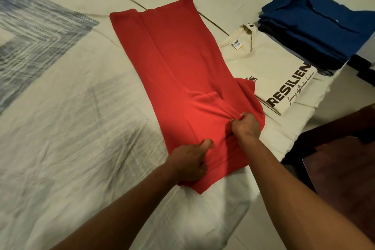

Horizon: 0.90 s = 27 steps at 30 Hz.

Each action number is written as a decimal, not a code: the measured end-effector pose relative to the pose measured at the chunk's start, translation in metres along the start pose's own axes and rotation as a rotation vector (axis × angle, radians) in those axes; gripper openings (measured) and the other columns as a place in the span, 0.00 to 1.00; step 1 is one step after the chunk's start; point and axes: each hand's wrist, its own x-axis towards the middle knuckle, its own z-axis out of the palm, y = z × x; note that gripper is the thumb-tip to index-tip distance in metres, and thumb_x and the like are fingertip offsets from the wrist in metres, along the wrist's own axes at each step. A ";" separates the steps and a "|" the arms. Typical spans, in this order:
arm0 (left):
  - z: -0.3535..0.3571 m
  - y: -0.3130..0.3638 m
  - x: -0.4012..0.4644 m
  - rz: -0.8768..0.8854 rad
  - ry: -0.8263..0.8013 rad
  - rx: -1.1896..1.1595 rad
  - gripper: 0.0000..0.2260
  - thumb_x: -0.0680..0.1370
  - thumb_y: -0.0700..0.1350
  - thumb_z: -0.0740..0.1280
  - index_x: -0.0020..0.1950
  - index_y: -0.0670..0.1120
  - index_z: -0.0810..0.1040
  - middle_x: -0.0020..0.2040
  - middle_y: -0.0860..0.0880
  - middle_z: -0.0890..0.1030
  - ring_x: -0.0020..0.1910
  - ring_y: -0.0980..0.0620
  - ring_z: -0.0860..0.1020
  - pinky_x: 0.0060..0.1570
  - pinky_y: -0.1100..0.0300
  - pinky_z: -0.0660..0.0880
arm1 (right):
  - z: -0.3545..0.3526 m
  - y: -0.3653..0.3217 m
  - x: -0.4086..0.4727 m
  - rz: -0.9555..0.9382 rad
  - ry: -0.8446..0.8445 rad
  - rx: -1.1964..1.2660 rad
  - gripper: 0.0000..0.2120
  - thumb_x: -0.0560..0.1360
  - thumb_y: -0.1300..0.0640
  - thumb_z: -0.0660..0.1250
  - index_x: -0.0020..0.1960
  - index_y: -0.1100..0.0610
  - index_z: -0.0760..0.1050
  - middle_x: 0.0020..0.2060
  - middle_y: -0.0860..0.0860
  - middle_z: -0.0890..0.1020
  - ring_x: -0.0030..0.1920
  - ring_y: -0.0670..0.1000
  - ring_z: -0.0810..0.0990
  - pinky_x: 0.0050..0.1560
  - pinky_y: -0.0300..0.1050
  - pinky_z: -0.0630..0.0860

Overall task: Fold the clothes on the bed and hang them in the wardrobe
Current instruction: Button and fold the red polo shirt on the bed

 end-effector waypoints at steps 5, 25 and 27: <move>-0.008 -0.003 -0.001 -0.048 -0.067 -0.264 0.26 0.71 0.60 0.60 0.68 0.53 0.69 0.38 0.51 0.79 0.50 0.41 0.81 0.50 0.55 0.73 | 0.002 -0.003 -0.008 -0.053 0.020 -0.101 0.20 0.76 0.55 0.66 0.66 0.60 0.69 0.65 0.61 0.74 0.65 0.62 0.73 0.57 0.53 0.73; -0.088 0.017 0.141 -0.074 0.431 -0.319 0.15 0.75 0.47 0.57 0.55 0.45 0.79 0.50 0.46 0.83 0.50 0.42 0.80 0.48 0.52 0.72 | -0.057 -0.003 0.058 0.151 0.007 0.326 0.04 0.68 0.58 0.68 0.43 0.57 0.78 0.41 0.55 0.82 0.41 0.56 0.80 0.42 0.43 0.76; -0.098 0.028 0.177 -0.067 0.425 -0.249 0.14 0.78 0.44 0.58 0.61 0.45 0.76 0.56 0.44 0.82 0.56 0.41 0.78 0.52 0.50 0.74 | -0.064 0.000 0.059 0.122 0.063 0.539 0.05 0.70 0.57 0.67 0.36 0.53 0.72 0.32 0.50 0.77 0.33 0.52 0.72 0.33 0.43 0.68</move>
